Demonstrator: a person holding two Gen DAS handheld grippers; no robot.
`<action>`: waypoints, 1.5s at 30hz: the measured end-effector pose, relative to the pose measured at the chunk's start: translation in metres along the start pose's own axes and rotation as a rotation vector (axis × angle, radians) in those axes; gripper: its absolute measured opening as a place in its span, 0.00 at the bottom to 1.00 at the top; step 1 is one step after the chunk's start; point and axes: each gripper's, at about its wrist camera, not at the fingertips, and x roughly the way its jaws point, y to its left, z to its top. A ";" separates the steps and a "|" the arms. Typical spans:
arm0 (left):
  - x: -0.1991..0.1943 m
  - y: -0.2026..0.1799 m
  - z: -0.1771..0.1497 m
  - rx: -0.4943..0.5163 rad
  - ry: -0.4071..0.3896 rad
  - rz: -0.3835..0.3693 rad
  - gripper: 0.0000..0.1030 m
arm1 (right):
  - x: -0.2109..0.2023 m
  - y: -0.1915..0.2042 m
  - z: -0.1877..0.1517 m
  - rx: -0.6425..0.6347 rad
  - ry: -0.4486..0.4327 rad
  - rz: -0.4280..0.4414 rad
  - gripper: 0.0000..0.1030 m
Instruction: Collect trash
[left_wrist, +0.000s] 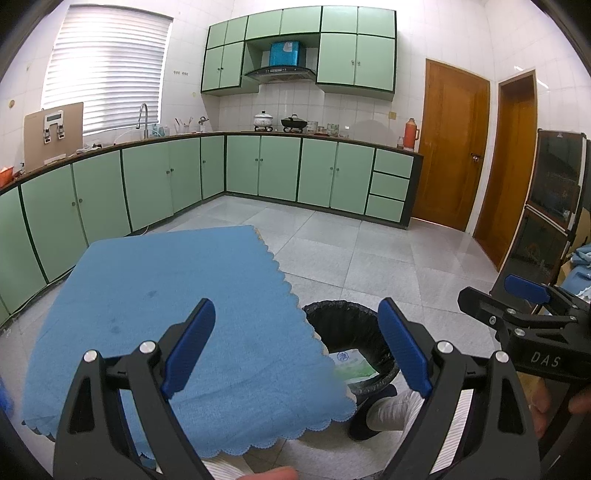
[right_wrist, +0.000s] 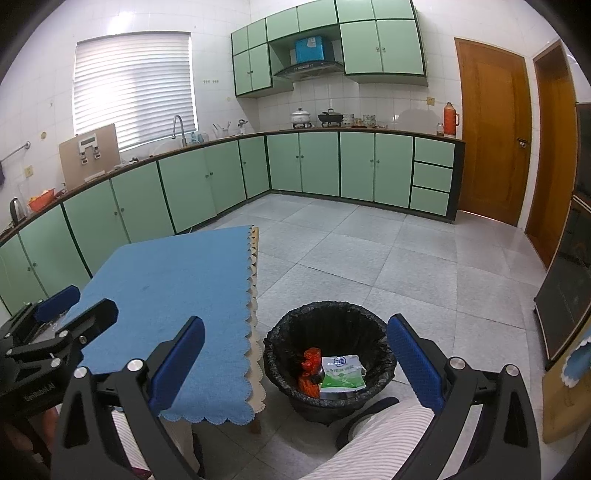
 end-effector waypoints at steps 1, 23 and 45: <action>0.000 0.000 0.000 0.000 0.001 -0.001 0.84 | 0.000 0.000 0.000 0.000 0.000 0.000 0.94; 0.002 0.002 -0.002 -0.001 0.004 0.003 0.84 | 0.002 0.000 0.001 -0.001 0.001 0.004 0.94; 0.002 0.005 -0.002 0.001 0.005 0.004 0.84 | 0.006 0.001 0.001 -0.003 0.005 0.006 0.94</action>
